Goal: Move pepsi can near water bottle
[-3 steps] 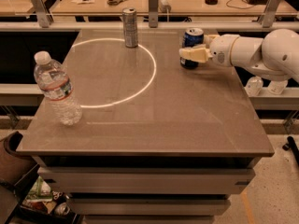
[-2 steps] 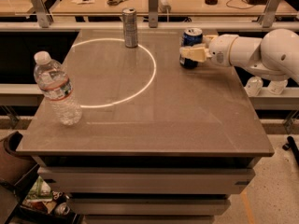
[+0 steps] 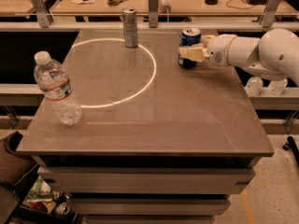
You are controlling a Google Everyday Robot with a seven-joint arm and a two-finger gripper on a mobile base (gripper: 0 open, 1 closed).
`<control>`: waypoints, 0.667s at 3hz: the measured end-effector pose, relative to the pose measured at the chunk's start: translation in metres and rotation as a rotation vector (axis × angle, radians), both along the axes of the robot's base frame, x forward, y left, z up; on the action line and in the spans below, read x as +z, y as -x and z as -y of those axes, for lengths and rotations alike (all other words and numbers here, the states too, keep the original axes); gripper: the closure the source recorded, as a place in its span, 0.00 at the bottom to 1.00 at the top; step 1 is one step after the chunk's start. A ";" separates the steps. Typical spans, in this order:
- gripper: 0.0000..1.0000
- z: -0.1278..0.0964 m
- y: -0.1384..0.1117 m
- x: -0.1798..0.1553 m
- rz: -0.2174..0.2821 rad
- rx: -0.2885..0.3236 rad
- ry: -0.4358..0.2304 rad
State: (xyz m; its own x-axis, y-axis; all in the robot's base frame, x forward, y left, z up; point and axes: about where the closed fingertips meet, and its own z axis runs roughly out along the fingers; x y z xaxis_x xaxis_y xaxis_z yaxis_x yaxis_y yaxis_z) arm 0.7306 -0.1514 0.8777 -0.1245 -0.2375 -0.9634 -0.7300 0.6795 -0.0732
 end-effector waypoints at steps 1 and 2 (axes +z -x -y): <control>1.00 0.000 0.000 0.000 0.000 0.000 0.000; 1.00 -0.009 0.017 0.009 -0.001 0.039 0.018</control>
Offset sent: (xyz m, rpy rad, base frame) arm -0.0442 0.0157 0.0247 -0.0461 -0.0007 0.0872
